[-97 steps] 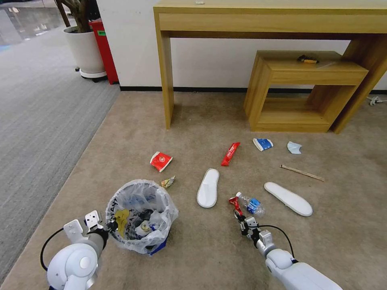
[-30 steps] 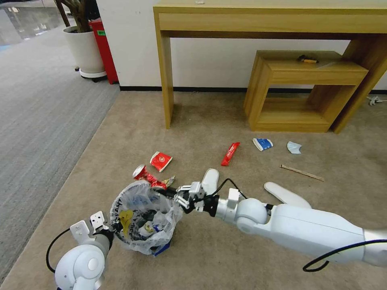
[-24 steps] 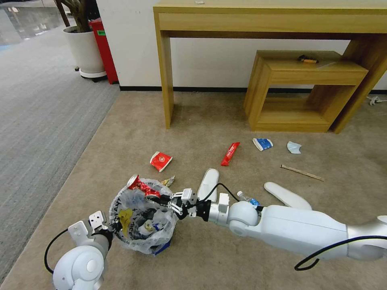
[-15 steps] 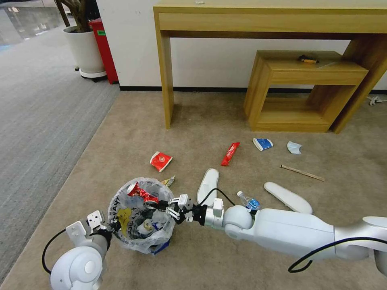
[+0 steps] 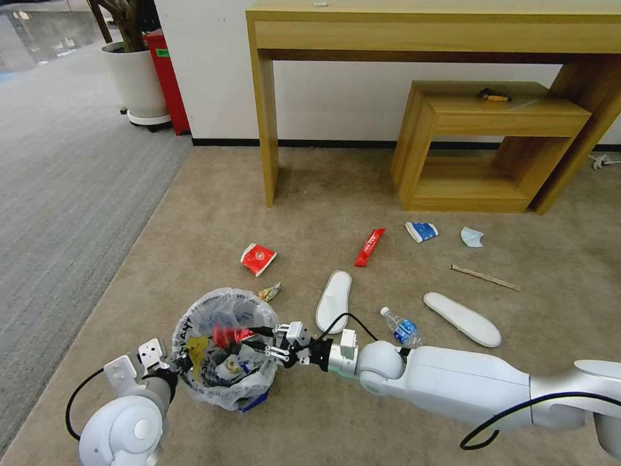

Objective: Pick up the trash bin and place the garbage on the floor into it.

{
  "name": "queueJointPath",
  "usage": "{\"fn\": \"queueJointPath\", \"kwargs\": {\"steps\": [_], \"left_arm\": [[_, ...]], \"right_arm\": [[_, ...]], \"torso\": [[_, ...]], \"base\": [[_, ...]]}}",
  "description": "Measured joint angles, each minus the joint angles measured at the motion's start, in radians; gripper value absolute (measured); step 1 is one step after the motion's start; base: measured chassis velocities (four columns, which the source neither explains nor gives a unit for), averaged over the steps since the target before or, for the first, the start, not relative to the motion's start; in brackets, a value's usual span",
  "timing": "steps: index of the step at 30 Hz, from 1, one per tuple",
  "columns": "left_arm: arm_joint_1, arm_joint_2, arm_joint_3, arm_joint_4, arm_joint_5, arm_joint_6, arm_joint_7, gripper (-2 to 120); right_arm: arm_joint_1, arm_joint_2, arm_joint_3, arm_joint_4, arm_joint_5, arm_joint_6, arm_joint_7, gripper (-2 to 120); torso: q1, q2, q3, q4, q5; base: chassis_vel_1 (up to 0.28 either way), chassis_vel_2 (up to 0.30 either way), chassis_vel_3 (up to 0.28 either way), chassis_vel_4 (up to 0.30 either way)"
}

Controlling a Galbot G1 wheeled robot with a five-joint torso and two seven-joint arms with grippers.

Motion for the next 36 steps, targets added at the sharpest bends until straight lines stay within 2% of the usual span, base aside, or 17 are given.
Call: {"fn": "queueJointPath", "kwargs": {"steps": [2, 4, 6, 8, 10, 12, 13, 15, 16, 22, 24, 26, 36], "left_arm": [[0.002, -0.003, 0.001, 0.002, 0.002, 0.0, 0.002, 0], [0.003, -0.003, 0.001, 0.003, 0.003, 0.0, 0.004, 0], [0.005, -0.004, 0.001, 0.01, 0.011, 0.0, 0.006, 0], [0.006, -0.004, 0.001, 0.012, 0.013, 0.0, 0.007, 0], [0.006, -0.003, 0.001, 0.015, 0.015, 0.0, 0.01, 0], [0.006, -0.002, 0.0, 0.017, 0.015, 0.0, 0.011, 0], [0.005, 0.002, 0.0, 0.022, 0.016, 0.0, 0.011, 0], [0.002, 0.006, -0.002, 0.027, 0.016, 0.0, 0.012, 0], [0.002, 0.006, -0.002, 0.027, 0.016, 0.0, 0.012, 0], [-0.009, 0.015, 0.001, 0.048, 0.016, 0.0, 0.014, 0], [-0.01, 0.016, 0.001, 0.049, 0.016, 0.0, 0.014, 0], [-0.017, 0.02, 0.006, 0.06, 0.015, 0.0, 0.014, 0], [-0.023, 0.026, 0.016, 0.069, 0.012, 0.0, 0.014, 0]], "right_arm": [[0.002, 0.005, 0.01, 0.008, 0.001, -0.005, 0.014, 59], [0.003, 0.007, 0.016, 0.011, 0.003, -0.009, 0.021, 62], [0.01, 0.016, 0.046, 0.024, 0.013, -0.029, 0.054, 74], [0.012, 0.018, 0.053, 0.027, 0.015, -0.035, 0.065, 76], [0.021, 0.018, 0.083, 0.034, 0.023, -0.06, 0.116, 88], [0.021, 0.017, 0.092, 0.035, 0.025, -0.066, 0.126, 91], [0.016, 0.008, 0.128, 0.035, 0.025, -0.079, 0.154, 96], [0.0, -0.004, 0.169, 0.032, 0.024, -0.089, 0.179, 100], [0.0, -0.004, 0.169, 0.032, 0.024, -0.089, 0.179, 100], [-0.119, -0.064, 0.325, 0.002, -0.012, -0.106, 0.22, 100], [-0.131, -0.069, 0.338, -0.002, -0.016, -0.107, 0.221, 100], [-0.2, -0.099, 0.413, -0.02, -0.04, -0.108, 0.222, 100], [-0.37, -0.158, 0.607, -0.069, -0.088, -0.102, 0.211, 100]], "torso": [[0.0, 0.0, 0.0, 0.0, 0.0], [0.0, 0.0, 0.0, -0.0001, 0.0], [0.0, 0.0, 0.0, 0.0001, 0.0], [0.0, 0.0, 0.0, 0.0002, 0.0], [0.0, 0.0, 0.0, 0.0002, -0.0001], [0.0, 0.0, 0.0, 0.0002, 0.0], [0.0, 0.0, 0.0, 0.0001, 0.0], [0.0, 0.0, 0.0, 0.0001, 0.0], [0.0, 0.0, 0.0, 0.0001, 0.0], [0.0, 0.0, 0.0, -0.0001, 0.0003], [0.0, 0.0, 0.0, -0.0001, 0.0002], [0.0, 0.0, 0.0, -0.0002, 0.0004], [0.0, 0.0, 0.0, 0.0, 0.0001]], "base": [[0.0, 0.0, 0.0, 0.0], [0.0, 0.0, 0.0, 0.0], [0.0, 0.0, 0.0, 0.0], [0.0, 0.0, 0.0, 0.0], [0.0, 0.0, 0.0, 0.0], [0.0, 0.0, 0.0, 0.0], [0.0, 0.0, 0.0, 0.0], [0.0, 0.0, 0.0, 0.0], [0.0, 0.0, 0.0, 0.0], [0.0, 0.0, 0.0, 0.0], [0.0, 0.0, 0.0, 0.0], [0.0, 0.0, 0.0, 0.0], [0.0, 0.0, 0.0, 0.0]]}}
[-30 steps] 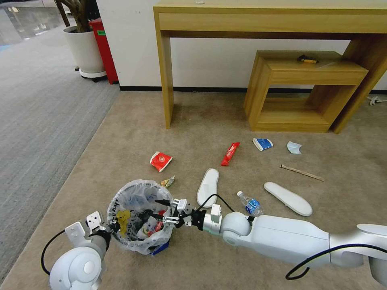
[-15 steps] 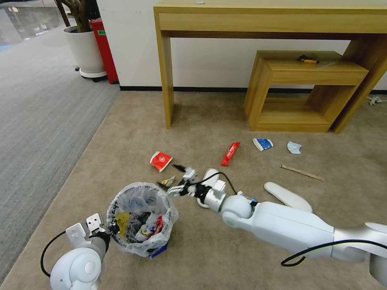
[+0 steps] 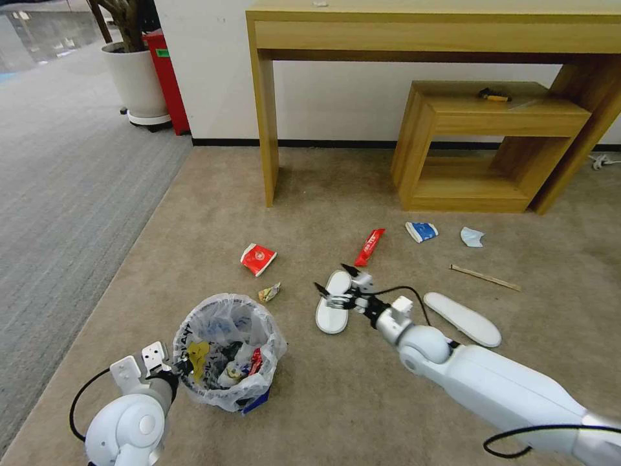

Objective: Pick up the trash bin and place the garbage on the floor into it.

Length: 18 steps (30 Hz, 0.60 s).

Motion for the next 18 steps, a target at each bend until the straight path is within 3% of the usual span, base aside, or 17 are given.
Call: {"fn": "queueJointPath", "kwargs": {"steps": [10, 18], "left_arm": [[0.004, 0.005, 0.003, 0.001, -0.001, 0.0, 0.008, 0], [0.004, 0.0, 0.013, 0.006, 0.01, -0.001, 0.014, 0]], "right_arm": [[-0.217, -0.04, 0.199, -0.061, -0.074, 0.015, -0.01, 100], [-0.284, -0.031, 0.255, -0.106, -0.09, 0.099, -0.081, 100]], "torso": [[0.0, 0.0, 0.0, -0.0003, 0.0002], [0.0, 0.0, 0.0, 0.0003, 0.0003]], "base": [[0.0, 0.0, 0.0, 0.0], [0.0, 0.0, 0.0, 0.0]]}}
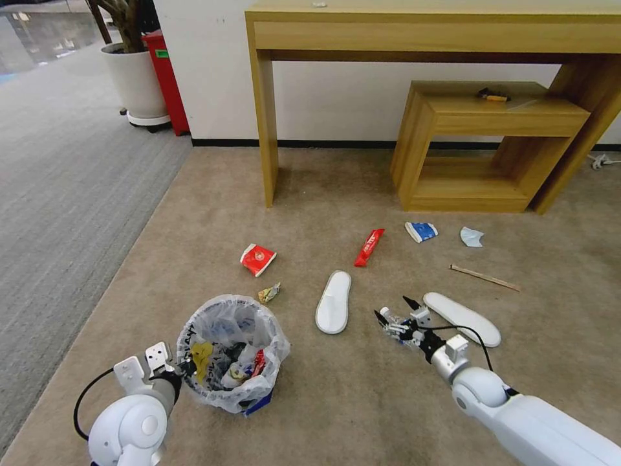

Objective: Pick up the trash bin and place the garbage on the floor into it.

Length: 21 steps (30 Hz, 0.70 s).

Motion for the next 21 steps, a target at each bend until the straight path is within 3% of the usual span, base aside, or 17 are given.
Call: {"fn": "queueJointPath", "kwargs": {"steps": [21], "left_arm": [[0.012, 0.005, -0.003, -0.002, 0.008, -0.002, 0.013, 0]], "right_arm": [[-0.03, -0.003, 0.024, -0.002, -0.041, 0.046, -0.014, 100]], "torso": [[0.0, 0.0, 0.0, -0.0003, -0.0005]], "base": [[0.0, 0.0, 0.0, 0.0]]}}
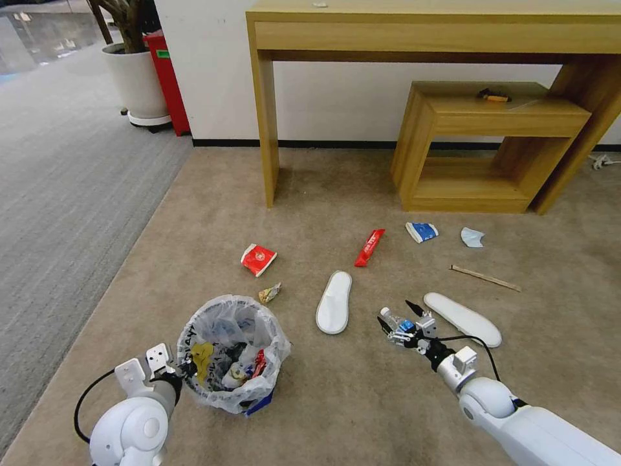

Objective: Pick up the trash bin and place the garbage on the floor into it.

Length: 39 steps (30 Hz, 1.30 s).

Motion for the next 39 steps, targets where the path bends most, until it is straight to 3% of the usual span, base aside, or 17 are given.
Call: {"fn": "queueJointPath", "kwargs": {"steps": [8, 20, 39], "left_arm": [[0.001, 0.001, 0.0, -0.002, 0.0, 0.004, 0.0, 0], [0.004, 0.003, -0.004, -0.004, -0.004, 0.004, 0.0, 0], [0.022, -0.001, -0.02, -0.013, -0.003, 0.003, 0.004, 0]], "right_arm": [[-0.001, 0.009, -0.004, -0.027, -0.037, 0.013, 0.025, 100], [-0.031, 0.047, -0.008, -0.189, -0.043, -0.063, 0.094, 100], [0.003, 0.114, -0.008, -0.342, -0.051, -0.093, 0.108, 100]], "torso": [[0.0, 0.0, 0.0, 0.0002, 0.0002], [0.0, 0.0, 0.0, -0.0001, 0.0], [0.0, 0.0, 0.0, 0.0, -0.0002]], "base": [[0.0, 0.0, 0.0, 0.0], [0.0, 0.0, 0.0, 0.0], [0.0, 0.0, 0.0, 0.0]]}}
